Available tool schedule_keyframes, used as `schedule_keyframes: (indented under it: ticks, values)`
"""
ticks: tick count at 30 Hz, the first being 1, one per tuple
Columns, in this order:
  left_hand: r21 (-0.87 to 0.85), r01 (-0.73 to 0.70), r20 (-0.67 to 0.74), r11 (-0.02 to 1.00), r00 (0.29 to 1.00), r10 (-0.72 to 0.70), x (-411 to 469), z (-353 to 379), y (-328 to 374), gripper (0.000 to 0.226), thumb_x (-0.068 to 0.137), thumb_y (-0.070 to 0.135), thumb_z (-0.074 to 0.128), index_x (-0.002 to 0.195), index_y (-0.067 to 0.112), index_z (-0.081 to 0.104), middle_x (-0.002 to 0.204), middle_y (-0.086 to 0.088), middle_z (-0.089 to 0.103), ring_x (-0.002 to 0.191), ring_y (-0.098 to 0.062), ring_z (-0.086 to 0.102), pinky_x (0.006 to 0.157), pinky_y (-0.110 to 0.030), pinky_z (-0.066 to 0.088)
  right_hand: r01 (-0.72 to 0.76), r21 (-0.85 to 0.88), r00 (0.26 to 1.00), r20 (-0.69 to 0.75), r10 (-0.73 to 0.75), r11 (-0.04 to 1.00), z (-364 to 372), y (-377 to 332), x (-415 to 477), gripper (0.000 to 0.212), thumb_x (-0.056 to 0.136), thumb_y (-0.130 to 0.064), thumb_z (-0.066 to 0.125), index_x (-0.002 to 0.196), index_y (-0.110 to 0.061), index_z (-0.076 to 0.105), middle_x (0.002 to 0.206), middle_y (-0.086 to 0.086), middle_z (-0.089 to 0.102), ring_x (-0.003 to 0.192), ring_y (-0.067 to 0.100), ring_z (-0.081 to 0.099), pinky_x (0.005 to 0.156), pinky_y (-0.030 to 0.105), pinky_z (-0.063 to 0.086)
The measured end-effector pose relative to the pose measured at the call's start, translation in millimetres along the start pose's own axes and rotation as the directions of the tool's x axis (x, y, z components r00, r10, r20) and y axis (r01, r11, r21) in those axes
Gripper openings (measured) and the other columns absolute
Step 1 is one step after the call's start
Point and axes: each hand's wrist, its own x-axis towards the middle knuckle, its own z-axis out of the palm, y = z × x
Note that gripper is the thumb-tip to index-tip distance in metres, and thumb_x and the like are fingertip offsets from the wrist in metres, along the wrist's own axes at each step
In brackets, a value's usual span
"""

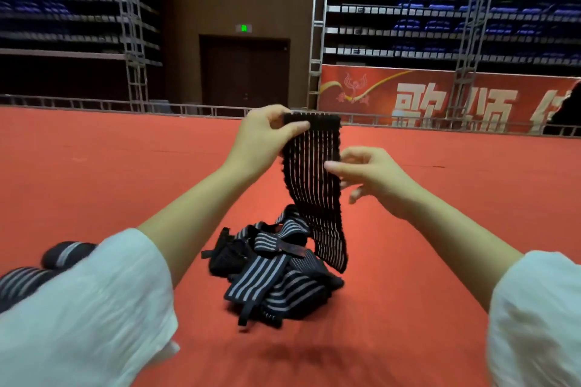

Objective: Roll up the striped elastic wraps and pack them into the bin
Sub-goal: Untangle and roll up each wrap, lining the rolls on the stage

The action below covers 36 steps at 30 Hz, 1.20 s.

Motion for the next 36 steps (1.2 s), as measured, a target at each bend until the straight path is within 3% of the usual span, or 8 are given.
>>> schedule_keyframes:
  ticks: [3, 10, 16, 20, 24, 27, 31, 36]
  values:
    - [0.038, -0.051, -0.042, 0.998, 0.998, 0.052, -3, -40, 40, 0.009, 0.087, 0.015, 0.069, 0.079, 0.013, 0.064, 0.072, -0.005, 0.063, 0.06, -0.009, 0.061, 0.043, -0.023, 0.048, 0.097, 0.068, 0.994, 0.033, -0.1, 0.993, 20, -56, -6, 0.012, 0.092, -0.021, 0.061, 0.098, -0.011, 0.061, 0.075, 0.004, 0.059, 0.049, 0.011, 0.056, 0.037, 0.02, 0.044]
    - [0.139, -0.119, -0.083, 0.983, 0.988, 0.131, -39, -119, 84, 0.016, 0.086, 0.017, 0.069, 0.074, 0.022, 0.061, 0.068, 0.003, 0.063, 0.057, -0.006, 0.063, 0.042, -0.022, 0.046, 0.213, 0.248, 0.95, 0.175, -0.259, 0.945, 86, -111, -6, 0.009, 0.097, -0.014, 0.051, 0.091, -0.015, 0.057, 0.054, -0.009, 0.051, 0.039, 0.006, 0.043, 0.034, 0.018, 0.035]
    - [0.261, 0.193, -0.13, 0.946, 0.978, -0.164, -92, -166, -6, 0.011, 0.087, 0.015, 0.068, 0.086, 0.006, 0.061, 0.07, -0.004, 0.061, 0.046, -0.004, 0.057, 0.039, -0.024, 0.047, -0.051, 0.26, 0.939, 0.342, -0.043, 0.964, 177, -36, 14, 0.019, 0.095, -0.015, 0.055, 0.113, -0.008, 0.057, 0.069, 0.002, 0.062, 0.04, 0.01, 0.053, 0.033, 0.019, 0.039]
    - [0.437, 0.429, -0.139, 0.79, 0.9, -0.412, -140, -168, -116, 0.019, 0.093, 0.022, 0.06, 0.084, 0.006, 0.064, 0.082, -0.013, 0.065, 0.078, -0.024, 0.061, 0.065, -0.034, 0.039, -0.303, 0.154, 0.895, 0.386, 0.225, 0.94, 240, 53, 17, 0.009, 0.093, -0.01, 0.059, 0.101, -0.011, 0.055, 0.07, 0.009, 0.05, 0.037, 0.007, 0.044, 0.032, 0.018, 0.04]
    - [0.422, 0.619, -0.17, 0.663, 0.772, -0.613, -184, -155, -201, 0.028, 0.093, 0.025, 0.06, 0.079, 0.0, 0.061, 0.078, -0.017, 0.066, 0.079, -0.031, 0.062, 0.073, -0.038, 0.049, -0.412, 0.05, 0.869, 0.323, 0.376, 0.91, 282, 128, 17, 0.036, 0.09, -0.001, 0.061, 0.119, -0.01, 0.042, 0.077, 0.008, 0.044, 0.049, 0.012, 0.046, 0.034, 0.022, 0.042]
    - [0.371, 0.68, -0.226, 0.633, 0.727, -0.648, -192, -148, -240, 0.025, 0.088, 0.026, 0.066, 0.079, 0.004, 0.064, 0.076, -0.011, 0.065, 0.079, -0.029, 0.063, 0.075, -0.039, 0.051, -0.311, -0.1, 0.913, 0.244, 0.327, 0.945, 295, 168, 22, 0.05, 0.088, -0.002, 0.062, 0.128, -0.015, 0.036, 0.073, 0.001, 0.044, 0.056, 0.012, 0.047, 0.046, 0.024, 0.044]
    - [0.418, 0.671, -0.269, 0.613, 0.736, -0.622, -192, -141, -270, 0.017, 0.087, 0.026, 0.068, 0.08, 0.01, 0.064, 0.077, -0.002, 0.062, 0.078, -0.021, 0.057, 0.066, -0.031, 0.034, -0.152, -0.248, 0.948, 0.238, 0.213, 0.957, 305, 196, 34, 0.064, 0.085, -0.008, 0.065, 0.137, -0.029, 0.034, 0.075, -0.004, 0.049, 0.072, 0.014, 0.053, 0.068, 0.03, 0.047]
    - [0.487, 0.657, -0.303, 0.576, 0.746, -0.593, -202, -142, -297, 0.013, 0.086, 0.026, 0.069, 0.084, 0.017, 0.059, 0.074, 0.007, 0.057, 0.082, -0.02, 0.056, 0.068, -0.03, 0.035, -0.014, -0.462, 0.943, 0.288, 0.165, 0.887, 316, 209, 47, 0.045, 0.09, -0.017, 0.062, 0.134, -0.019, 0.054, 0.101, 0.002, 0.061, 0.104, 0.022, 0.057, 0.083, 0.028, 0.038]
